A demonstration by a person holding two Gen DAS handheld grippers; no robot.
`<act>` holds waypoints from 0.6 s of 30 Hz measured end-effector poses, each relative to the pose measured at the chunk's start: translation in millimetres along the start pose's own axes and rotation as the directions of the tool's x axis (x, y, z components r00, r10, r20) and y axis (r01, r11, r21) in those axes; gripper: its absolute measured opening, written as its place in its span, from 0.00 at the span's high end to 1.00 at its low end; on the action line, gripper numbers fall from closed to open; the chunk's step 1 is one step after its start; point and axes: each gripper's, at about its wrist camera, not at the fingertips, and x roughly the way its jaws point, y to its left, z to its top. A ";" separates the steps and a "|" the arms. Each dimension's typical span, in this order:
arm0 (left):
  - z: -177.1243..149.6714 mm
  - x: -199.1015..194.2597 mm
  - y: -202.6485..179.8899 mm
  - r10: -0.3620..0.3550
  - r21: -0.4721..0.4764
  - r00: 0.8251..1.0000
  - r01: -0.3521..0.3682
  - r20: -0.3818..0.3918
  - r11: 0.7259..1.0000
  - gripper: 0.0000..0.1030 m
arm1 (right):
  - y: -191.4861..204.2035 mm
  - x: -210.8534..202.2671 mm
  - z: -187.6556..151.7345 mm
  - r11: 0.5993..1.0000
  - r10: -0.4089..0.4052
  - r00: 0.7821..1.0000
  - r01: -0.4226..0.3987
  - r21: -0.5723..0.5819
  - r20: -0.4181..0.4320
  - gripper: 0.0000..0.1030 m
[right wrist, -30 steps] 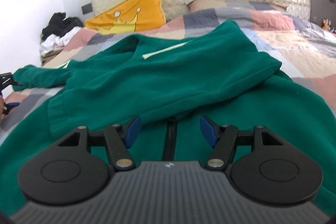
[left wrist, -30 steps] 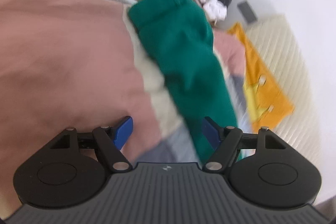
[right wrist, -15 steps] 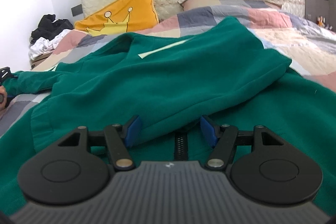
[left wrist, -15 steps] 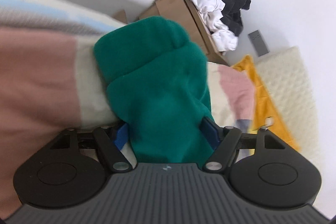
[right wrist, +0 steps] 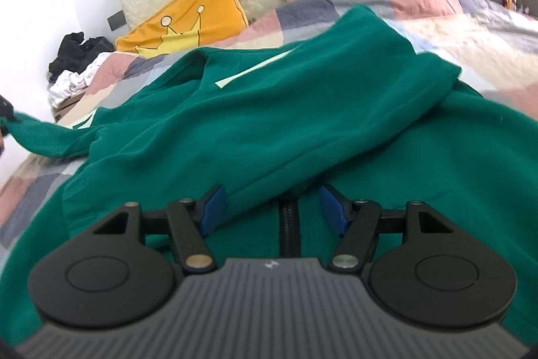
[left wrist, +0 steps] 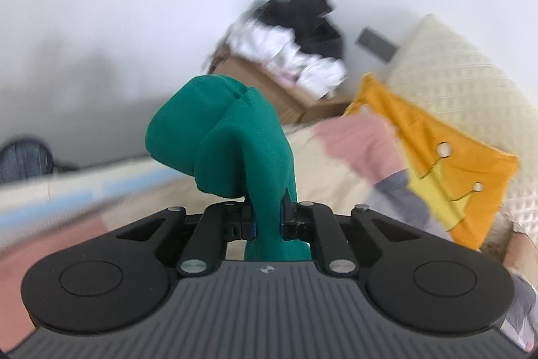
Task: Fold large clothes
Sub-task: 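Grasp the green sleeve cuff with the left gripper and lift it, then carry the sleeve across the hoodie front with the left gripper and release it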
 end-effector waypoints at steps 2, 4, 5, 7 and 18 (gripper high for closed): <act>13.4 -24.5 -22.2 -0.012 0.041 1.000 0.011 0.024 0.999 0.87 | -2.7 -8.4 3.6 1.000 0.003 1.000 -0.003 0.005 0.003 0.37; 23.6 -52.7 -48.4 -0.036 0.096 0.999 0.032 0.036 0.995 0.88 | -7.2 -18.1 7.2 1.000 0.014 1.000 -0.014 0.028 0.006 0.37; 28.2 -65.5 -62.0 -0.041 0.124 0.998 0.035 0.047 0.992 0.88 | -9.4 -22.5 8.7 0.999 0.019 1.000 -0.020 0.038 0.009 0.37; 32.2 -93.6 -87.3 -0.063 0.171 0.996 0.051 0.067 0.984 0.88 | -13.4 -33.9 12.9 0.998 0.027 0.999 -0.029 0.055 0.023 0.37; 6.8 -236.2 -242.3 -0.188 0.462 0.974 0.110 0.126 0.880 0.88 | -35.1 -80.5 39.4 0.987 0.132 0.991 -0.134 0.083 0.035 0.37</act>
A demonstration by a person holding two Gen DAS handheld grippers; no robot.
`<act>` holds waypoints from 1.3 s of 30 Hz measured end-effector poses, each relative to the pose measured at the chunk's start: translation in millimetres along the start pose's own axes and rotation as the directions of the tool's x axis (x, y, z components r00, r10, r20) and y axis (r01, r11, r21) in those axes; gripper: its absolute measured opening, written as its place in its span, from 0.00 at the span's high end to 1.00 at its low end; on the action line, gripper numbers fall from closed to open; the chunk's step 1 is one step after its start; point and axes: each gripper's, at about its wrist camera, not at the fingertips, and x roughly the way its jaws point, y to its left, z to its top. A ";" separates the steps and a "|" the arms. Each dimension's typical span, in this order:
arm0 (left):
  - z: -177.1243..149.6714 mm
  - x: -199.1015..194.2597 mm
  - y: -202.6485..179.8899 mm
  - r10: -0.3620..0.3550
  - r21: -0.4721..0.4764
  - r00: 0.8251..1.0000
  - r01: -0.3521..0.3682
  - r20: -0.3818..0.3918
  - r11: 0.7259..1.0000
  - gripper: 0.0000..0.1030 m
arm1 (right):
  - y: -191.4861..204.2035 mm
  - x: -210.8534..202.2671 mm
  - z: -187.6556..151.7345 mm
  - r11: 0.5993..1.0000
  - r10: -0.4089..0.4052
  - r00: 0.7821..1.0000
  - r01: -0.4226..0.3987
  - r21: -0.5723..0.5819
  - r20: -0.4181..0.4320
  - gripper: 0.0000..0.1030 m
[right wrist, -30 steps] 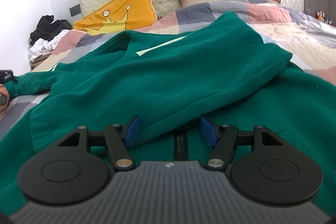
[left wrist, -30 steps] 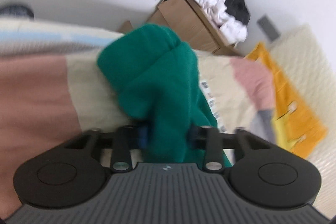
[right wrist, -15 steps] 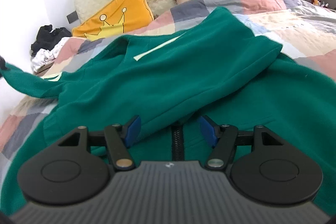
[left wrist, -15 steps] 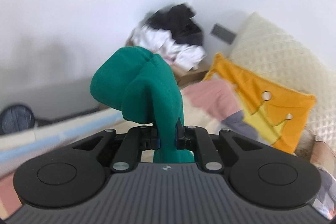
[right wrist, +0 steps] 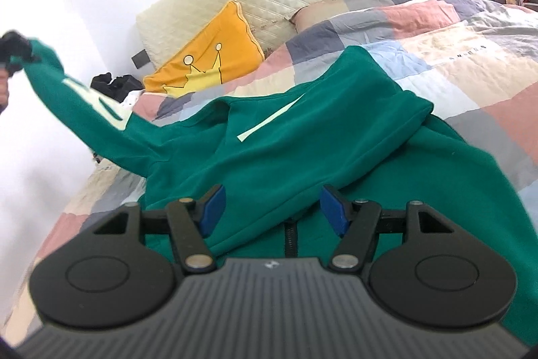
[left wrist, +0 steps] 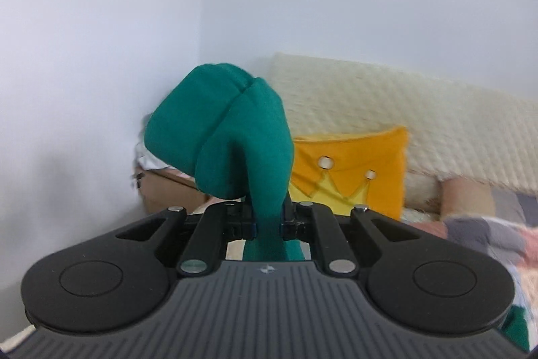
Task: Fold large clothes
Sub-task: 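Carry the sleeve across the hoodie front with the left gripper and release it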
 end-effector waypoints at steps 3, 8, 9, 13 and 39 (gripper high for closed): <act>-11.7 -23.9 -35.4 -0.038 0.008 0.999 0.038 -0.008 0.999 0.88 | -5.3 -12.0 8.8 1.000 0.013 1.000 -0.013 0.000 0.006 0.37; -41.4 -57.2 -94.4 -0.096 0.045 0.995 0.097 -0.027 0.994 0.88 | -14.4 -31.9 22.2 1.000 0.009 1.000 -0.009 -0.025 0.027 0.37; -47.2 -63.4 -106.6 -0.112 0.056 0.993 0.113 -0.025 0.992 0.88 | -17.1 -35.6 23.8 1.000 0.009 0.999 -0.008 -0.030 0.032 0.37; -77.8 -88.9 -154.6 -0.193 0.085 0.980 0.196 -0.037 0.977 0.88 | -31.3 -48.5 31.2 1.000 0.003 0.999 -0.002 -0.031 0.032 0.37; -380.1 -90.9 -356.9 -0.477 -0.017 0.778 0.516 -0.409 0.856 0.85 | -125.2 -71.5 46.2 0.972 0.037 0.997 -0.051 0.229 0.065 0.35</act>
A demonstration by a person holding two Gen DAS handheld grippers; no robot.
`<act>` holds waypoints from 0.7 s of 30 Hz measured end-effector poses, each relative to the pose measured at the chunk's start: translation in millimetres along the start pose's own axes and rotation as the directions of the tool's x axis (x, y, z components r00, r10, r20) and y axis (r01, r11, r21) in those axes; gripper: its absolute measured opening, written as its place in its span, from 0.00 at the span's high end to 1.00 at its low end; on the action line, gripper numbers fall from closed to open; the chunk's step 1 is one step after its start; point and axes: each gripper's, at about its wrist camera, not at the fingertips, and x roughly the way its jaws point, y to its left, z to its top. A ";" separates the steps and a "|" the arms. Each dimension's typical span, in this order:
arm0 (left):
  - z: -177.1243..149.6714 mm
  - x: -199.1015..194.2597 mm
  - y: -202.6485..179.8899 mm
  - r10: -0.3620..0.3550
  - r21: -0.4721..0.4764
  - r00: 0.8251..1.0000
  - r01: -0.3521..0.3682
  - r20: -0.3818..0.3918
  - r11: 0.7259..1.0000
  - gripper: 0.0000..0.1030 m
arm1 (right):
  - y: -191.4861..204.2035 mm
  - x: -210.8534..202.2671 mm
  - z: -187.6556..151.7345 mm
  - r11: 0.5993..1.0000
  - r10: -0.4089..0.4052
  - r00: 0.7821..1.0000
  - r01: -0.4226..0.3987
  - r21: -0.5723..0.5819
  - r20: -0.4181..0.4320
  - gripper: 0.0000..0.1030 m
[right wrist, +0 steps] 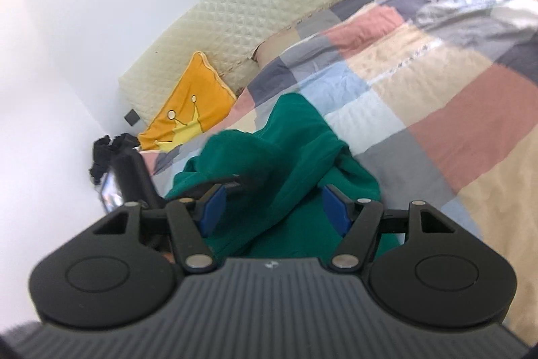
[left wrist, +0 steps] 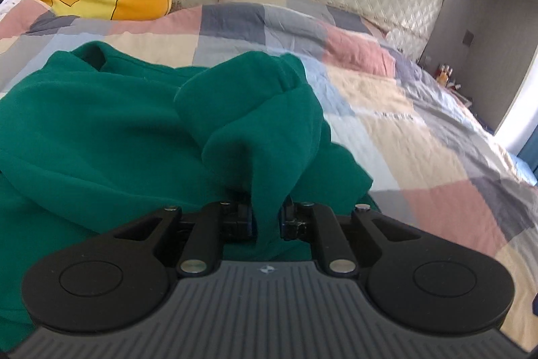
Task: Fold large clothes
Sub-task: 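Carry the sleeve across the hoodie front with the left gripper and release it, then lift the open left gripper back from the crossed sleeves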
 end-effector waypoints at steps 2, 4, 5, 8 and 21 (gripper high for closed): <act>-2.2 -0.1 2.5 -0.008 -0.010 1.000 0.008 -0.007 1.000 0.81 | -3.5 0.5 -0.8 1.000 -0.001 1.000 0.001 0.011 0.001 0.35; 3.8 -6.7 5.0 -0.022 -0.020 1.000 0.022 -0.013 1.000 0.65 | -7.3 2.8 -2.9 0.999 0.006 1.000 -0.005 0.036 -0.011 0.35; 6.9 -13.2 6.7 -0.038 -0.025 0.999 0.037 -0.020 0.999 0.59 | -8.4 4.2 -3.8 0.999 0.014 1.000 -0.013 0.050 -0.021 0.35; 15.1 -40.0 13.4 -0.087 -0.050 0.996 0.086 -0.007 0.995 0.49 | -5.5 3.2 -5.4 0.999 0.023 0.999 -0.021 0.050 -0.029 0.35; 19.4 -169.9 46.4 -0.050 -0.038 0.992 0.055 0.116 0.998 0.47 | 25.7 -3.3 -19.3 0.992 -0.016 0.999 0.011 -0.124 -0.036 0.35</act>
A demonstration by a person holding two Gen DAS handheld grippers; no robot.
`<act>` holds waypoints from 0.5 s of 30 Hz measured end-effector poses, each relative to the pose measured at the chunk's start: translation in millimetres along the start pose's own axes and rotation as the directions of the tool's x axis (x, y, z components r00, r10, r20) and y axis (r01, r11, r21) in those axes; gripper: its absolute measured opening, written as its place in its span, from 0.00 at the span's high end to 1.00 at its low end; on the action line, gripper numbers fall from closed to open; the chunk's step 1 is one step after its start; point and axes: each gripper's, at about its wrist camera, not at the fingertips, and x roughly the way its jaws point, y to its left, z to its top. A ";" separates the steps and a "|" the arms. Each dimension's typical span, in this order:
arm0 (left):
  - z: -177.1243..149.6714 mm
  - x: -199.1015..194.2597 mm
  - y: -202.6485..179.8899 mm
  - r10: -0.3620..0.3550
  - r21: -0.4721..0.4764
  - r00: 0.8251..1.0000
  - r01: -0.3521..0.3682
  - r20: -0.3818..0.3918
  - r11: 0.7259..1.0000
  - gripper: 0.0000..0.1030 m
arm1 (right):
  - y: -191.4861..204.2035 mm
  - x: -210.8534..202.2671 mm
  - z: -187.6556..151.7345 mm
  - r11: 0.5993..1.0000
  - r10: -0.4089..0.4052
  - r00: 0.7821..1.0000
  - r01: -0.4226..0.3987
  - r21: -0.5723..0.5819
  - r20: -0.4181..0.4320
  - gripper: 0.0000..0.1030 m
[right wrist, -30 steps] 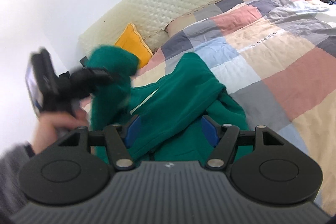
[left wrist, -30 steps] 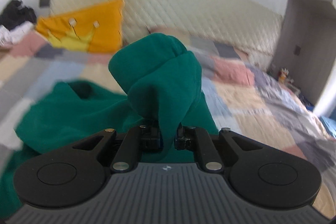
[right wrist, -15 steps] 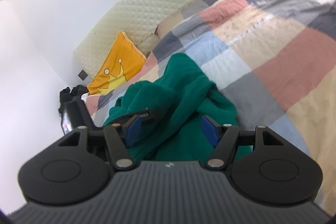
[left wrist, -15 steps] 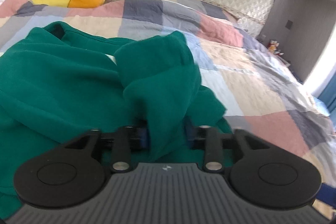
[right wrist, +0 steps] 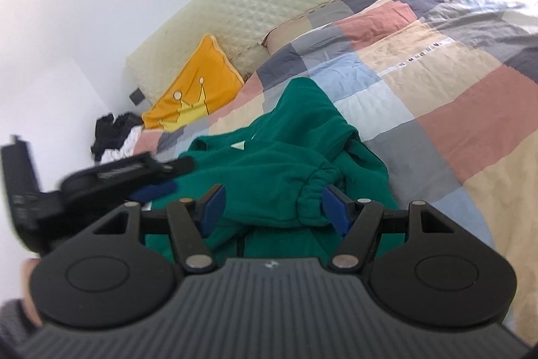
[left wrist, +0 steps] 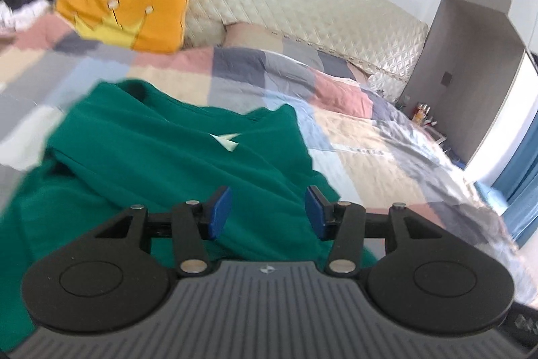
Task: Fold large clothes
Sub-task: 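Lift the open left gripper back from the crossed sleeves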
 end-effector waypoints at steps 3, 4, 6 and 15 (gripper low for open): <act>-4.1 -21.1 3.1 0.016 0.049 1.000 -0.017 0.016 0.999 0.47 | 7.2 2.8 -3.0 1.000 -0.015 1.000 0.014 -0.028 -0.010 0.35; -4.9 -27.5 3.9 0.020 0.059 1.000 -0.022 0.024 0.998 0.47 | 9.9 3.5 -3.6 0.999 -0.015 1.000 0.015 -0.036 -0.012 0.35; -7.8 -36.3 4.9 0.027 0.079 0.999 -0.030 0.033 0.996 0.47 | 15.7 3.0 -5.2 0.998 -0.021 1.000 0.020 -0.065 -0.009 0.35; -26.4 -39.3 38.8 0.000 0.043 0.999 0.001 -0.037 0.999 0.47 | 30.0 18.1 -10.9 0.992 -0.060 0.998 0.058 -0.115 -0.014 0.35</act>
